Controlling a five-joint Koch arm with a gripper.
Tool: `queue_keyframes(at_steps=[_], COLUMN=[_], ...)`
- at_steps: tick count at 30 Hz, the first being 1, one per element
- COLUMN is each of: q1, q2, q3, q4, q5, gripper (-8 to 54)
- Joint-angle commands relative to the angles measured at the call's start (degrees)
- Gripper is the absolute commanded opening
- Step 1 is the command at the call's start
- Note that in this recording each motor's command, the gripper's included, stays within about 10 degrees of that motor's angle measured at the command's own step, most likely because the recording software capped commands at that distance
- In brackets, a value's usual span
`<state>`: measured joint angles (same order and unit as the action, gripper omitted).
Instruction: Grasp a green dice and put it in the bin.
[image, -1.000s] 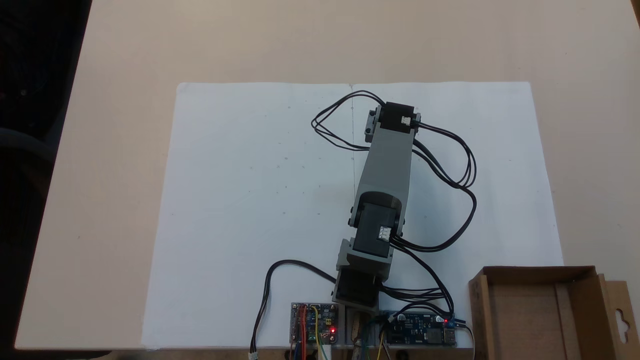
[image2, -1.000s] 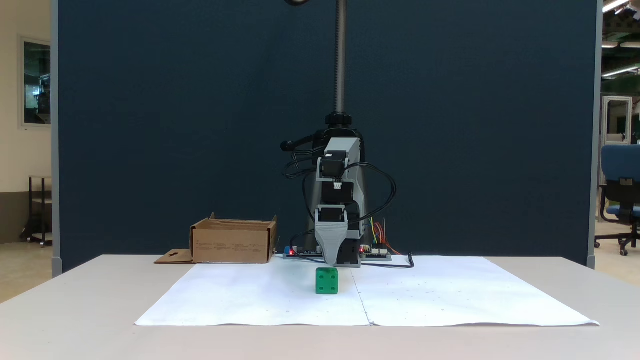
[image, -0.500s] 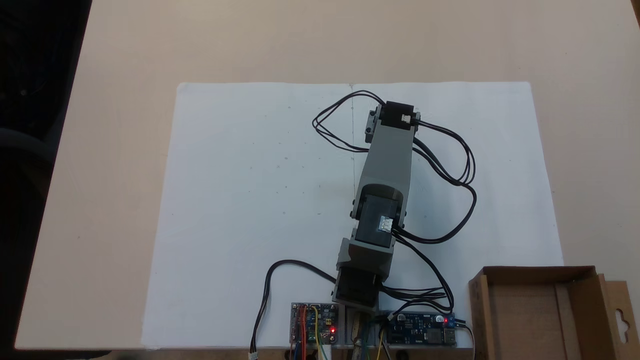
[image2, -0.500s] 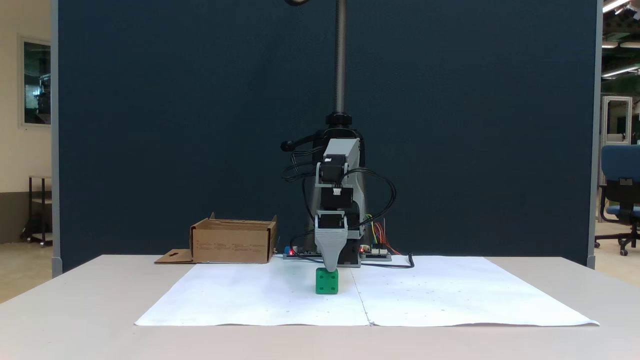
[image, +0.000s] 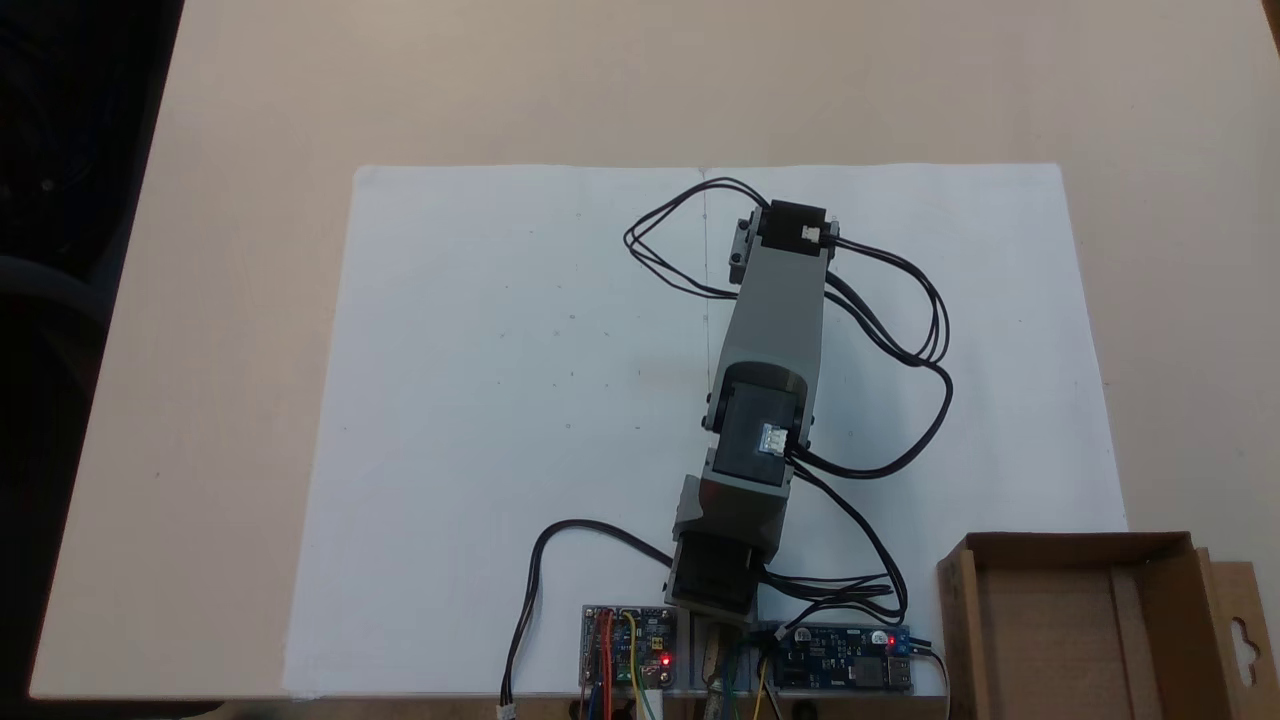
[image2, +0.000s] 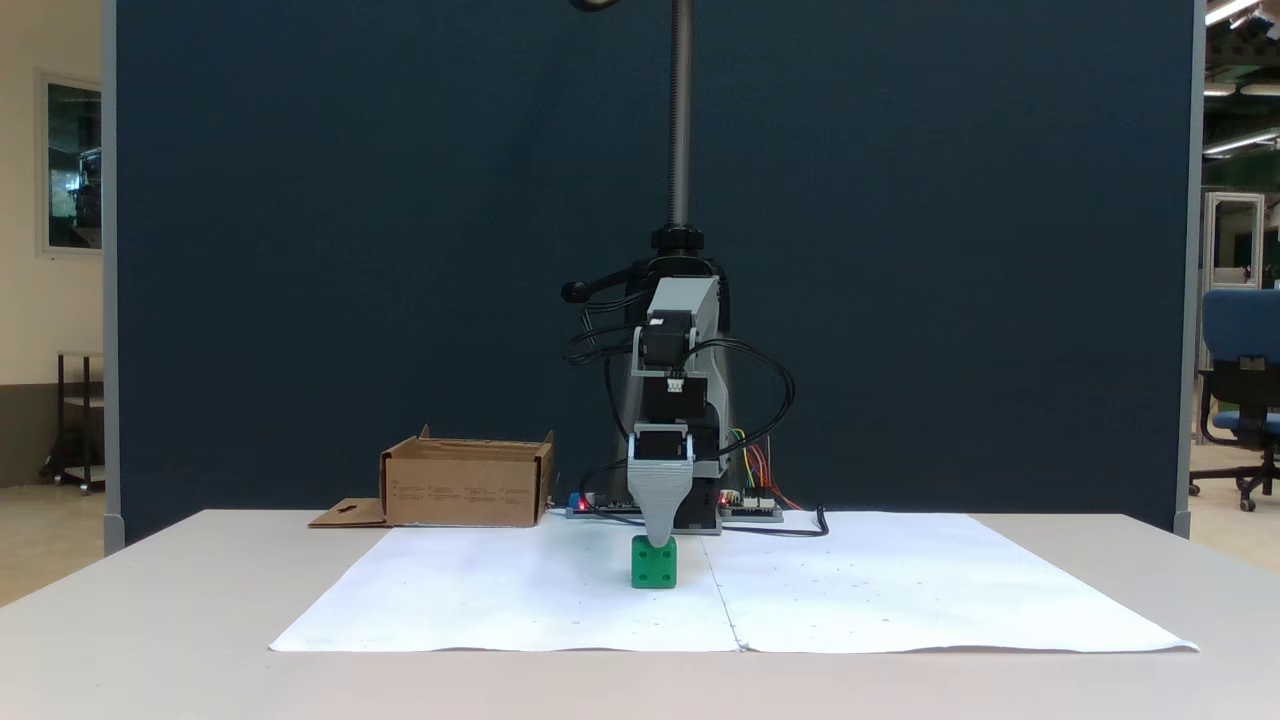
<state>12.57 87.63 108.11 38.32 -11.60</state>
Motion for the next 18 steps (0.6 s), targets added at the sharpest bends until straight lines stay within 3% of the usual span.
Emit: queue_keyframes(at_steps=[1,18], q1=[0.1,-0.1], q2=[0.8,-3.9], q3=[-3.3,-3.8], q4=[-0.1,-2.9], q5=[2.5,2.5], gripper=[39.3,39.3])
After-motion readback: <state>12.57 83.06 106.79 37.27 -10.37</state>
